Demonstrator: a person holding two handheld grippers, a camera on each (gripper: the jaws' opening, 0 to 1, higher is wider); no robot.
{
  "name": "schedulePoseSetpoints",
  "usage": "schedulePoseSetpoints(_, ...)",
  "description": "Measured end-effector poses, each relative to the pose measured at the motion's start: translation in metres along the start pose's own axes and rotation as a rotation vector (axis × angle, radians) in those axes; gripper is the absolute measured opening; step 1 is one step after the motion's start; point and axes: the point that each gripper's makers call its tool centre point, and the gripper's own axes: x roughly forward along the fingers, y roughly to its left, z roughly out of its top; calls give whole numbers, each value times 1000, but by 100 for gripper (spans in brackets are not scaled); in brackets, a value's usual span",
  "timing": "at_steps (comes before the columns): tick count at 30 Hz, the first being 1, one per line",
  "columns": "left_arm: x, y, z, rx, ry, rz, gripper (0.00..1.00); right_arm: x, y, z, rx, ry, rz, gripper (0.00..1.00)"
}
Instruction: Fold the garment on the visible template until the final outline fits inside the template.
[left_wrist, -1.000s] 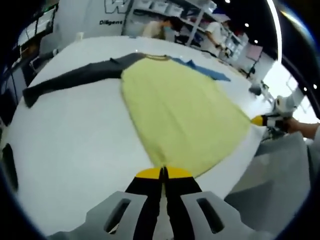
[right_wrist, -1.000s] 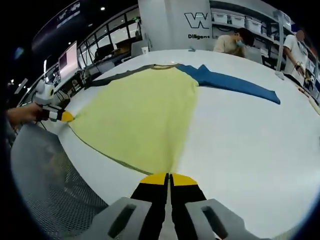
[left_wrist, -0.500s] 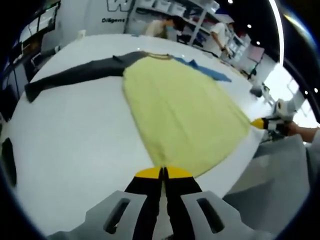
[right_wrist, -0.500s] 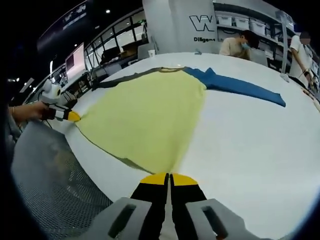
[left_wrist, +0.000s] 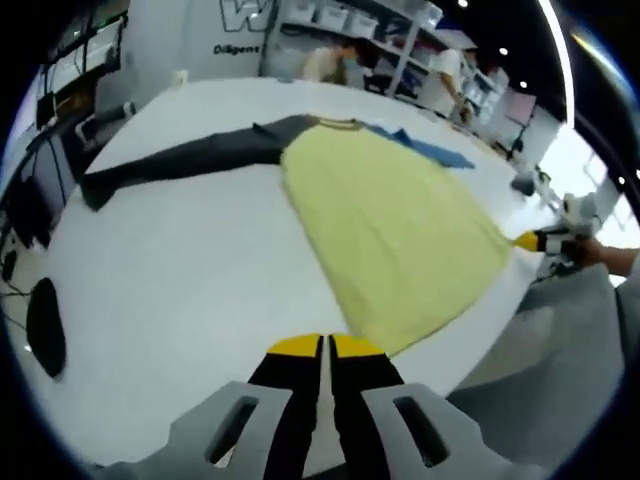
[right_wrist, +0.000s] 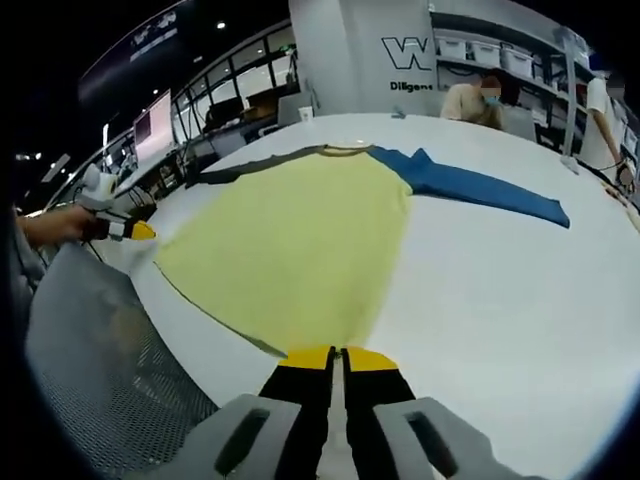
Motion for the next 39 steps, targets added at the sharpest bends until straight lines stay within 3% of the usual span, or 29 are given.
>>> schedulePoseSetpoints(2,-5,1,0,13,-1,-10,6,-1,1,0,-16,7,3,3)
schedulePoseSetpoints(5,-13,4,-2,41,5,-2,16,-2,-1,0,-25,9,1,19)
schedulePoseSetpoints(7,-16,11,-4,53,7,6,31,-3,-2,2,-19,9,-3,33)
schedulePoseSetpoints(10,-24,25,-14,18,27,34,50,0,-4,3,-7,3,1,41)
schedulePoseSetpoints(12,-31,40,9,25,-58,89,54,-3,-1,16,-21,-29,3,41)
schedulePoseSetpoints(17,-34,48,23,28,-116,139,56,-3,1,24,-7,-52,17,45)
schedulePoseSetpoints(18,-35,55,26,21,-135,148,57,-3,6,35,0,-83,33,45)
schedulePoseSetpoints(20,-37,64,30,12,-161,162,59,-3,7,37,-1,-88,35,47)
schedulePoseSetpoints(23,-43,70,51,23,-247,192,57,-7,18,54,-26,-124,44,49)
schedulePoseSetpoints(24,-45,83,53,21,-252,210,56,-7,21,57,-39,-129,47,49)
schedulePoseSetpoints(30,-52,110,65,28,-265,278,53,-2,22,54,-53,-115,59,46)
schedulePoseSetpoints(32,-56,128,71,-10,-288,312,53,-5,25,62,-44,-131,67,47)
schedulePoseSetpoints(34,-55,142,74,-42,-299,327,54,-9,31,84,-37,-189,76,47)
schedulePoseSetpoints(35,-55,141,76,-53,-301,331,54,-9,32,87,-37,-196,80,46)
schedulePoseSetpoints(39,-52,168,94,-110,-347,345,55,-7,37,95,-47,-193,92,44)
